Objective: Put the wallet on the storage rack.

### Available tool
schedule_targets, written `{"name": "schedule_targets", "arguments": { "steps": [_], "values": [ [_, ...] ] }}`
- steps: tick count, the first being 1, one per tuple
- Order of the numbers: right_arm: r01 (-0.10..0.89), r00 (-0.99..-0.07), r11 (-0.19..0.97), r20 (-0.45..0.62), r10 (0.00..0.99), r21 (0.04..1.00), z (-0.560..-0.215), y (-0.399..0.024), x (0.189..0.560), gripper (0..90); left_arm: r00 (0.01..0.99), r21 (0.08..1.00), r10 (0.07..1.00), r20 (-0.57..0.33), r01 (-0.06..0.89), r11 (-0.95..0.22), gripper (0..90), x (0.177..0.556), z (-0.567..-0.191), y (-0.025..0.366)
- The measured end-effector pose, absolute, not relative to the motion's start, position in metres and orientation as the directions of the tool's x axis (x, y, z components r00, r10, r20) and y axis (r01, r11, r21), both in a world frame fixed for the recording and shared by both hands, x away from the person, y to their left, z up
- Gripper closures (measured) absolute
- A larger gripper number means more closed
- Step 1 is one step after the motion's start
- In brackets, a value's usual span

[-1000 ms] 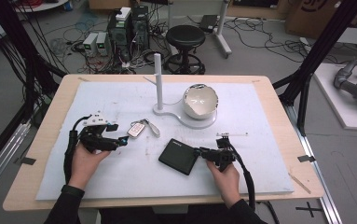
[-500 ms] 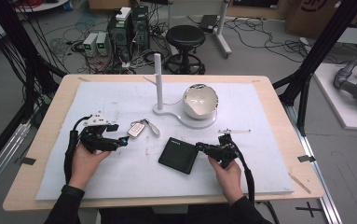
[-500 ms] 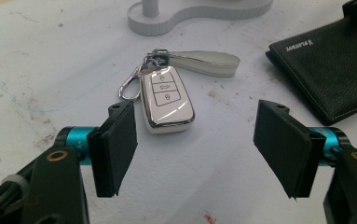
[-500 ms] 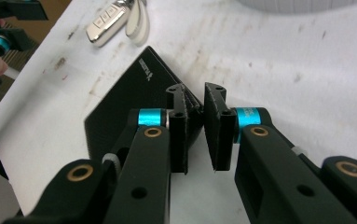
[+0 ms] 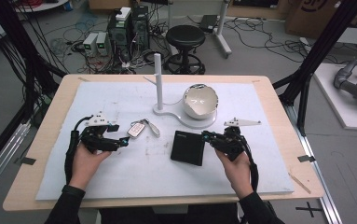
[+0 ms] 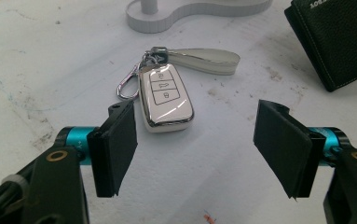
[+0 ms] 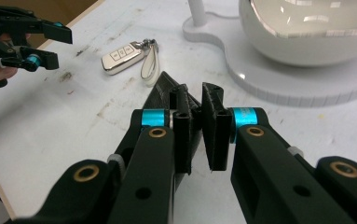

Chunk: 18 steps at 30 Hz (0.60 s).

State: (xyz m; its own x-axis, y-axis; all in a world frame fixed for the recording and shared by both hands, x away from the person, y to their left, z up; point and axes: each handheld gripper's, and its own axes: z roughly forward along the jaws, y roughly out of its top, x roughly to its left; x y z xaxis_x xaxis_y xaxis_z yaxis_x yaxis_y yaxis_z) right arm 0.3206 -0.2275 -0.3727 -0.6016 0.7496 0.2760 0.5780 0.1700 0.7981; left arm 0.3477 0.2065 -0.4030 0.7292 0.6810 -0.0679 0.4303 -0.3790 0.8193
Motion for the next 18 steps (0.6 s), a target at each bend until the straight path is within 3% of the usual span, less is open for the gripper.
{"name": "schedule_targets", "arguments": {
  "steps": [18],
  "values": [
    [0.478, -0.653, 0.242, 0.157, 0.741, 0.844, -0.318, -0.232, 0.324, 85.2, 0.730, 0.817, 0.681, -0.066, 0.431, -0.383, 30.0, 0.348, -0.403, 0.207]
  ]
}}
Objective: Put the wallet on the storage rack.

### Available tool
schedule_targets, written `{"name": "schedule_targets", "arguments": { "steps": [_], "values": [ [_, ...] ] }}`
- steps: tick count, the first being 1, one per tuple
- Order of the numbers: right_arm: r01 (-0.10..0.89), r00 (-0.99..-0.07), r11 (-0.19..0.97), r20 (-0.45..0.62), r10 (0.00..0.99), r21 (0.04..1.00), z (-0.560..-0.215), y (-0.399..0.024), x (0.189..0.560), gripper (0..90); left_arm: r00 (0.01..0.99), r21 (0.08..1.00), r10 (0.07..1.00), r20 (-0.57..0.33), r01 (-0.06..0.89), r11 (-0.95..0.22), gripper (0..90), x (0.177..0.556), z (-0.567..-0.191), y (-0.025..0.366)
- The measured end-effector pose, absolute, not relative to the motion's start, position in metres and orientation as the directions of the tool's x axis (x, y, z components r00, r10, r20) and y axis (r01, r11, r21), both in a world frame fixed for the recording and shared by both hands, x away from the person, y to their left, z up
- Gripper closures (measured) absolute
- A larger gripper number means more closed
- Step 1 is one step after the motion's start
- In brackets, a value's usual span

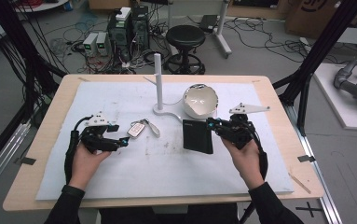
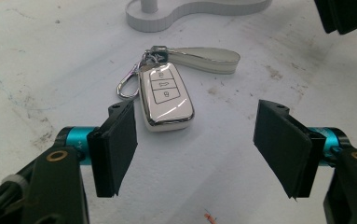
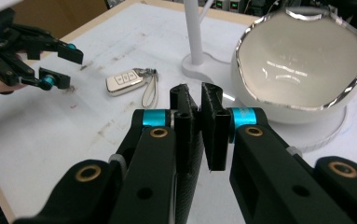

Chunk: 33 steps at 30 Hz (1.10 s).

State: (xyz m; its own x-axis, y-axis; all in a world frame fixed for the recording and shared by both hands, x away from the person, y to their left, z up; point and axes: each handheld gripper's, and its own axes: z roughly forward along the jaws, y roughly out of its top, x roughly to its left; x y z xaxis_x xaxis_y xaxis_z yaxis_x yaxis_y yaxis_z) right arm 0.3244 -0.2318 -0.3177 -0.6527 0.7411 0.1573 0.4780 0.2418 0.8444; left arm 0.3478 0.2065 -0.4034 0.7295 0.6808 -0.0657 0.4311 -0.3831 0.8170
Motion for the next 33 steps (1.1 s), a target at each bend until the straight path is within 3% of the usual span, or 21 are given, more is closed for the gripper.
{"name": "schedule_targets", "arguments": {
  "steps": [15, 33],
  "values": [
    [0.407, -0.607, 0.233, 0.071, 0.792, 0.883, -0.259, -0.244, 0.368, 85.2, 0.729, 0.819, 0.681, -0.066, 0.430, -0.380, 30.0, 0.347, -0.403, 0.207],
    [0.388, -0.574, 0.315, -0.040, 0.818, 0.866, -0.274, -0.237, 0.422, 85.0, 0.724, 0.833, 0.686, -0.069, 0.421, -0.360, 30.0, 0.345, -0.400, 0.213]
  ]
}}
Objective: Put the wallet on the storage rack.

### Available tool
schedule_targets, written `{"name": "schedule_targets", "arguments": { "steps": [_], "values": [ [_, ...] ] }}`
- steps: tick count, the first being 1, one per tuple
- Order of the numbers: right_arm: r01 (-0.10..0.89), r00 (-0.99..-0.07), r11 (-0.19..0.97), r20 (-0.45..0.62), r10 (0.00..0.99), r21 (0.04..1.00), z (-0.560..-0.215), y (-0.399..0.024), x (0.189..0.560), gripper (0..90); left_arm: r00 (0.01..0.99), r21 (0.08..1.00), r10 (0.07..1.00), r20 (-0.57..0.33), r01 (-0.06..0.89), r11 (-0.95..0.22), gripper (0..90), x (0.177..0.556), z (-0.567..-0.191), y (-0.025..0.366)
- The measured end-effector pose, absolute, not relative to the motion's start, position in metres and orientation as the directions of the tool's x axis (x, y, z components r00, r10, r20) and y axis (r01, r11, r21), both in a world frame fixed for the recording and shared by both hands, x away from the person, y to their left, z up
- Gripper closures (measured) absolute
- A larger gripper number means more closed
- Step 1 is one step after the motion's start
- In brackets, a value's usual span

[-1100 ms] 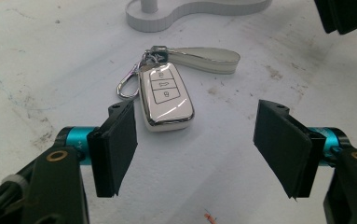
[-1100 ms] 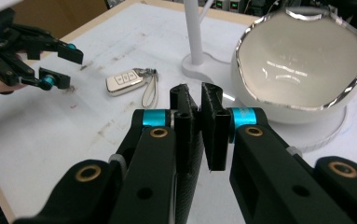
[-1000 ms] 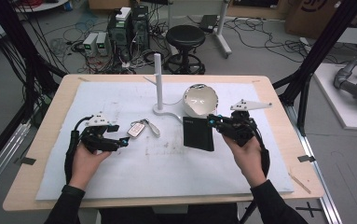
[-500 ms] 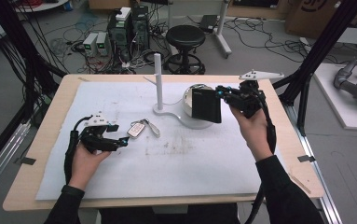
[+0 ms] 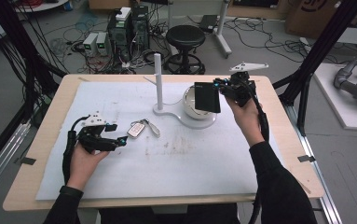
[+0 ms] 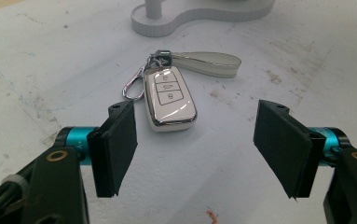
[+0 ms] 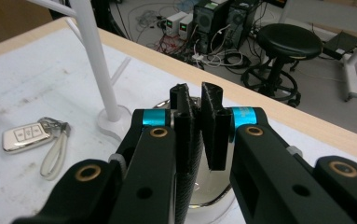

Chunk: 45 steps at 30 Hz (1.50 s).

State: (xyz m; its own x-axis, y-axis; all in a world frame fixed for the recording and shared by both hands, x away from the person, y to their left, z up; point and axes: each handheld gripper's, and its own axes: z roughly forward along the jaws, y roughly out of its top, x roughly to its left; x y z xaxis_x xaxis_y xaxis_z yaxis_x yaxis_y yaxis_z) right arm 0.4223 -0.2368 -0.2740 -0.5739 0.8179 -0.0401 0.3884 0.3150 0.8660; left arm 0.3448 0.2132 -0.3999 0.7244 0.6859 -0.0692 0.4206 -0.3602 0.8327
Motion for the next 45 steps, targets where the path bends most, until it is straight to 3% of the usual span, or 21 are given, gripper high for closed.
{"name": "schedule_targets", "arguments": {
  "steps": [14, 45],
  "values": [
    [0.337, -0.654, 0.379, -0.076, 0.753, 0.862, -0.276, -0.239, 0.422, 84.9, 0.727, 0.829, 0.683, -0.067, 0.421, -0.367, 30.0, 0.345, -0.400, 0.213],
    [0.297, -0.717, 0.512, -0.165, 0.677, 0.806, -0.277, -0.229, 0.433, 84.7, 0.726, 0.827, 0.684, -0.071, 0.426, -0.367, 30.0, 0.345, -0.402, 0.213]
  ]
}}
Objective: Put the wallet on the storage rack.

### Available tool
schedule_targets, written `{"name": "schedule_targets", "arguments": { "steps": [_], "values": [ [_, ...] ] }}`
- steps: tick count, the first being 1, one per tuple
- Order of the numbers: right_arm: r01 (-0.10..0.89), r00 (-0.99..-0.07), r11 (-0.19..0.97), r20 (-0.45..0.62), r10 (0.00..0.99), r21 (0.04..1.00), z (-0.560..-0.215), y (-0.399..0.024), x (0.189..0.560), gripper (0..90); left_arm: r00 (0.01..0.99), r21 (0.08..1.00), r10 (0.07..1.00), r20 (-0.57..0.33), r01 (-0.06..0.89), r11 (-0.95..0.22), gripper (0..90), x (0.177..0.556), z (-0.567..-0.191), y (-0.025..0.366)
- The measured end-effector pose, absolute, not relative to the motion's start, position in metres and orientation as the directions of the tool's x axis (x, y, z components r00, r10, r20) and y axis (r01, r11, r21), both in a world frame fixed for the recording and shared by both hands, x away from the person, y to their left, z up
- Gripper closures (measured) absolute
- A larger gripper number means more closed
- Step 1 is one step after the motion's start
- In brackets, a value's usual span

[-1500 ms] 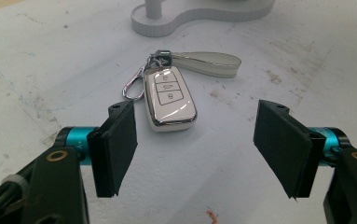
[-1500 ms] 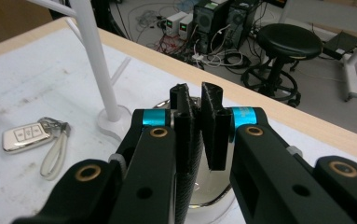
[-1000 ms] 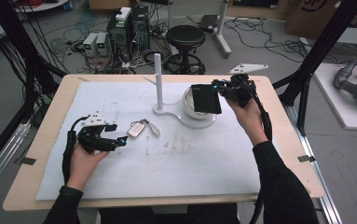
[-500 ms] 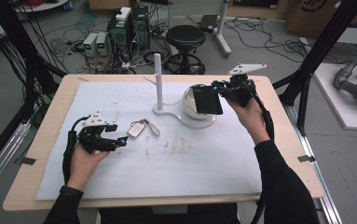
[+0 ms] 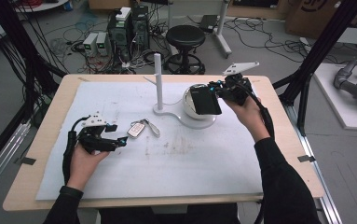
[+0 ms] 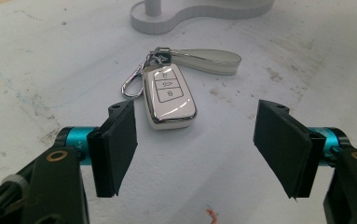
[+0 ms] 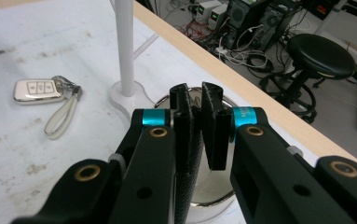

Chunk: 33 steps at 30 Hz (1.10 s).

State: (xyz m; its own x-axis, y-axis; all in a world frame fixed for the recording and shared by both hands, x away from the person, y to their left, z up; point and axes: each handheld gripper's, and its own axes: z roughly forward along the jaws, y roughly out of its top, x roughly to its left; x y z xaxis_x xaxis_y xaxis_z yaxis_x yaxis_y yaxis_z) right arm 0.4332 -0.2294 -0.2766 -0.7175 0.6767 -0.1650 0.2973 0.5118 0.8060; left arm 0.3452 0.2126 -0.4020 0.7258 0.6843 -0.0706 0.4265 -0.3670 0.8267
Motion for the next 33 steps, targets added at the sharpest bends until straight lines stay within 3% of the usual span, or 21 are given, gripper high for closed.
{"name": "schedule_targets", "arguments": {
  "steps": [21, 25, 33],
  "values": [
    [0.335, -0.663, 0.513, -0.189, 0.725, 0.790, -0.289, -0.220, 0.455, 79.5, 0.726, 0.824, 0.684, -0.072, 0.430, -0.370, 30.0, 0.345, -0.403, 0.214],
    [0.370, -0.633, 0.510, -0.191, 0.750, 0.776, -0.294, -0.217, 0.460, 64.2, 0.722, 0.826, 0.688, -0.075, 0.431, -0.363, 30.0, 0.345, -0.403, 0.214],
    [0.383, -0.606, 0.465, -0.162, 0.779, 0.798, -0.288, -0.229, 0.454, 54.4, 0.723, 0.828, 0.687, -0.072, 0.428, -0.364, 30.0, 0.344, -0.402, 0.216]
  ]
}}
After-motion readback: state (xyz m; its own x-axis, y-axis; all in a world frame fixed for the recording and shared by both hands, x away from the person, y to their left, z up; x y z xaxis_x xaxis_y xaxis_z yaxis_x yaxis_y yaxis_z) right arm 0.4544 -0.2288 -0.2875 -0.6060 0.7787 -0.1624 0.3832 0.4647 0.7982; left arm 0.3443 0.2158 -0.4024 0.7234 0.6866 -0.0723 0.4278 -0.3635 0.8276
